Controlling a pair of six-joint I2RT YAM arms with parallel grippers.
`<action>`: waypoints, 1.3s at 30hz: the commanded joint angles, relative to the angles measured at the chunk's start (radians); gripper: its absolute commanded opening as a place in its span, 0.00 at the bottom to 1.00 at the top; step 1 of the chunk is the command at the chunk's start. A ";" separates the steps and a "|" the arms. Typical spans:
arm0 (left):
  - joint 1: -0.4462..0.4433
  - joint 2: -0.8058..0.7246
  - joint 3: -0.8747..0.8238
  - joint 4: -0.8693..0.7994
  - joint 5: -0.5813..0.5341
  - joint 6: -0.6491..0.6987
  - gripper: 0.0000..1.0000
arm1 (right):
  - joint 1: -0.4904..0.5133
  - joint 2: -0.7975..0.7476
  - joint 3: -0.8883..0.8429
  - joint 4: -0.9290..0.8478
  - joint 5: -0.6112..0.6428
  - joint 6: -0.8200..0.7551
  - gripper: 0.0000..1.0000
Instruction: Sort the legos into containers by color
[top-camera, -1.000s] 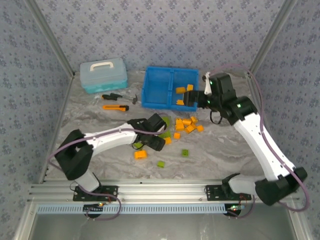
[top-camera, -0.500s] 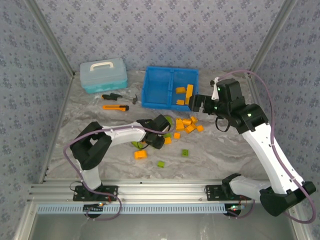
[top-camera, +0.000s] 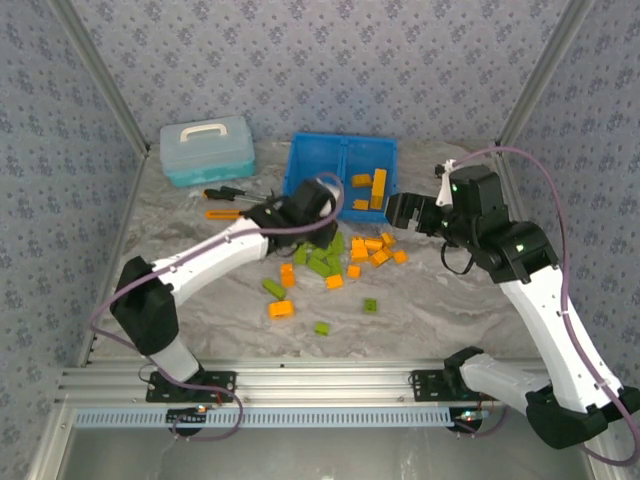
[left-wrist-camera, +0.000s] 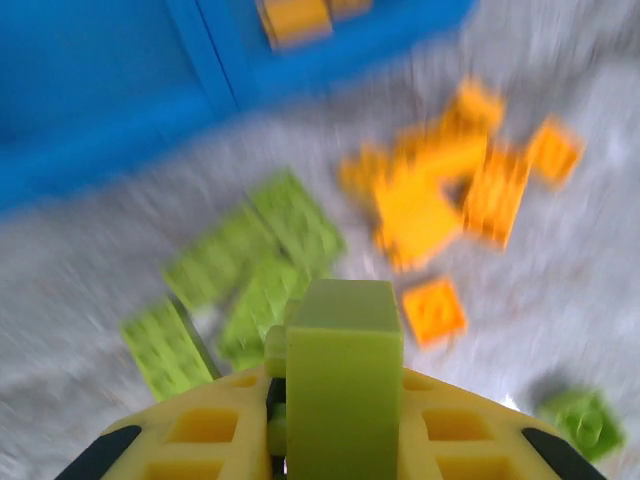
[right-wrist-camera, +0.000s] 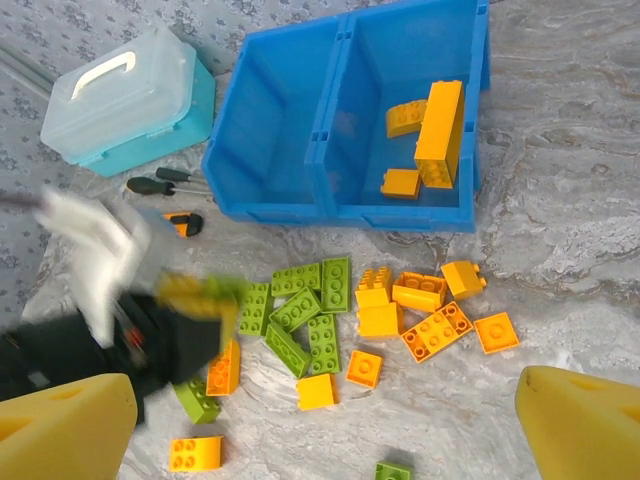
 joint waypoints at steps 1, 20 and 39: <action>0.083 0.077 0.155 0.013 -0.112 0.046 0.26 | 0.004 -0.020 0.025 -0.028 -0.006 0.029 1.00; 0.252 0.786 1.090 -0.210 -0.047 0.004 0.57 | 0.016 -0.111 -0.030 -0.041 0.000 0.098 1.00; 0.247 -0.285 0.045 -0.204 -0.062 0.045 0.85 | 0.480 0.201 -0.188 0.199 -0.069 -0.132 1.00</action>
